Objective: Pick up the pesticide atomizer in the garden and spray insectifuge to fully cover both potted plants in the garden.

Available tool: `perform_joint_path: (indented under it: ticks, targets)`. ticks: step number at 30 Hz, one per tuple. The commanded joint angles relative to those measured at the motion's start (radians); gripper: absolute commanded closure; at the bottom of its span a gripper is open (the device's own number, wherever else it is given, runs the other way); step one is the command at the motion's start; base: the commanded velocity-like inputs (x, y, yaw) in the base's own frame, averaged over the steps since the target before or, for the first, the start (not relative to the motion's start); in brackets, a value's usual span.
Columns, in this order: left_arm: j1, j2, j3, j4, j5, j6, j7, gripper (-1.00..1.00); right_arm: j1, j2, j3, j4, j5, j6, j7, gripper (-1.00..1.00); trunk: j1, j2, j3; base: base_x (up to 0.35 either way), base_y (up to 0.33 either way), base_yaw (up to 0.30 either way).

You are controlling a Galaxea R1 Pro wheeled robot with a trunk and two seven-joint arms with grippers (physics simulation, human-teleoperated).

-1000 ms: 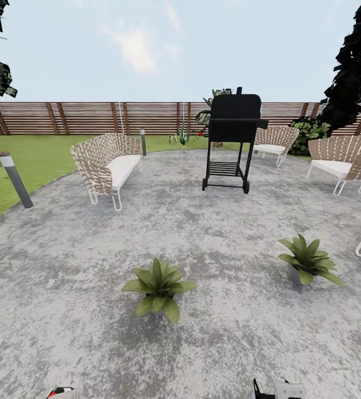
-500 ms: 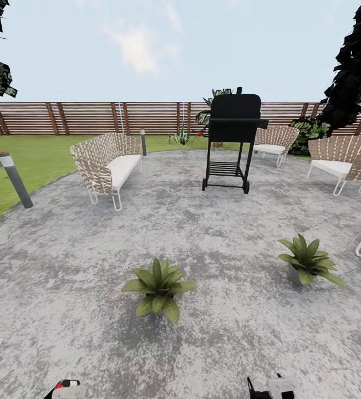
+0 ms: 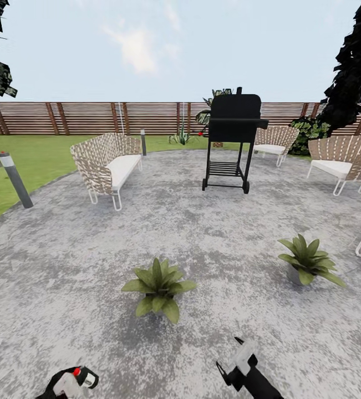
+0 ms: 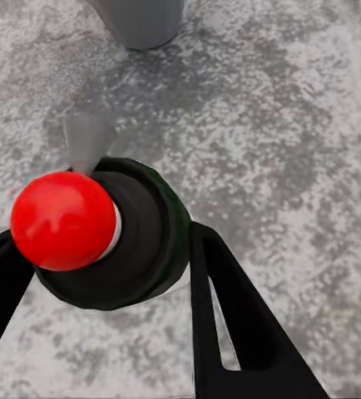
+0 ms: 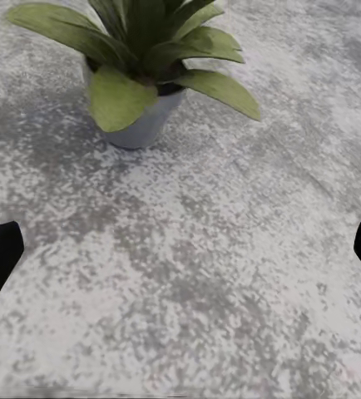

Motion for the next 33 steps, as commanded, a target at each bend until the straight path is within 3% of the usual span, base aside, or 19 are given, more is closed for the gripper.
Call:
perform_joint_path:
  ticks: [1, 3, 4, 6, 7, 8, 12, 19, 28, 29, 31, 33]
  targets:
    - [-0.046, -0.007, 0.01, -0.012, -0.135, 0.065, -0.121, 1.0, -0.012, 0.0, 0.001, -0.037, 0.063, 0.069, 0.082, -1.0, 0.0, 0.0, -0.001, 0.0, 0.0, 0.0]
    - [-0.074, -0.019, 0.01, -0.02, -0.197, 0.119, -0.184, 1.0, -0.029, 0.005, 0.002, -0.06, 0.097, 0.111, 0.152, -1.0, 0.0, 0.0, -0.001, 0.0, 0.0, 0.0]
    - [-0.1, -0.042, 0.009, -0.032, -0.239, 0.155, -0.231, 1.0, -0.043, 0.012, 0.002, -0.079, 0.115, 0.133, 0.227, -1.0, 0.0, 0.0, -0.001, 0.0, 0.0, 0.0]
    - [-0.147, -0.072, 0.008, -0.04, -0.292, 0.175, -0.314, 1.0, -0.057, 0.024, 0.003, -0.112, 0.125, 0.145, 0.332, -1.0, 0.0, 0.0, -0.001, 0.0, 0.0, 0.0]
    - [-0.194, -0.088, 0.008, -0.041, -0.351, 0.184, -0.412, 1.0, -0.066, 0.028, 0.002, -0.173, 0.128, 0.175, 0.431, -1.0, 0.0, 0.0, -0.001, 0.0, 0.0, 0.0]
    - [-0.21, -0.101, 0.008, -0.042, -0.377, 0.186, -0.442, 1.0, -0.068, 0.031, 0.003, -0.202, 0.126, 0.202, 0.468, -1.0, 0.0, 0.0, -0.001, 0.0, 0.0, 0.0]
    - [-0.217, -0.116, 0.007, -0.042, -0.407, 0.186, -0.45, 1.0, -0.068, 0.04, 0.003, -0.21, 0.126, 0.21, 0.48, -1.0, 0.0, 0.0, -0.001, 0.0, 0.0, 0.0]
    - [-0.219, -0.152, 0.008, -0.042, -0.49, 0.186, -0.453, 1.0, -0.068, 0.063, 0.005, -0.211, 0.126, 0.212, 0.484, -1.0, 0.0, 0.0, -0.001, 0.0, 0.0, 0.0]
    - [-0.219, -0.184, 0.007, -0.044, -0.516, 0.184, -0.453, 1.0, -0.068, 0.081, 0.005, -0.213, 0.126, 0.212, 0.485, -1.0, 0.0, 0.0, -0.001, 0.0, 0.0, 0.0]
    - [-0.219, -0.185, 0.007, -0.044, -0.516, 0.184, -0.452, 1.0, -0.068, 0.083, 0.005, -0.214, 0.126, 0.212, 0.486, 1.0, 0.0, 0.0, -0.001, 0.0, 0.0, 0.0]
    - [-0.219, -0.189, 0.008, -0.044, -0.517, 0.184, -0.451, 1.0, -0.069, 0.088, 0.005, -0.214, 0.126, 0.212, 0.491, 1.0, 0.0, 0.0, -0.001, 0.0, 0.0, 0.0]
    - [-0.219, -0.201, 0.007, -0.044, -0.517, 0.184, -0.446, 1.0, -0.069, 0.091, 0.005, -0.235, 0.126, 0.213, 0.548, 1.0, 0.0, 0.0, -0.001, 0.0, 0.0, 0.0]
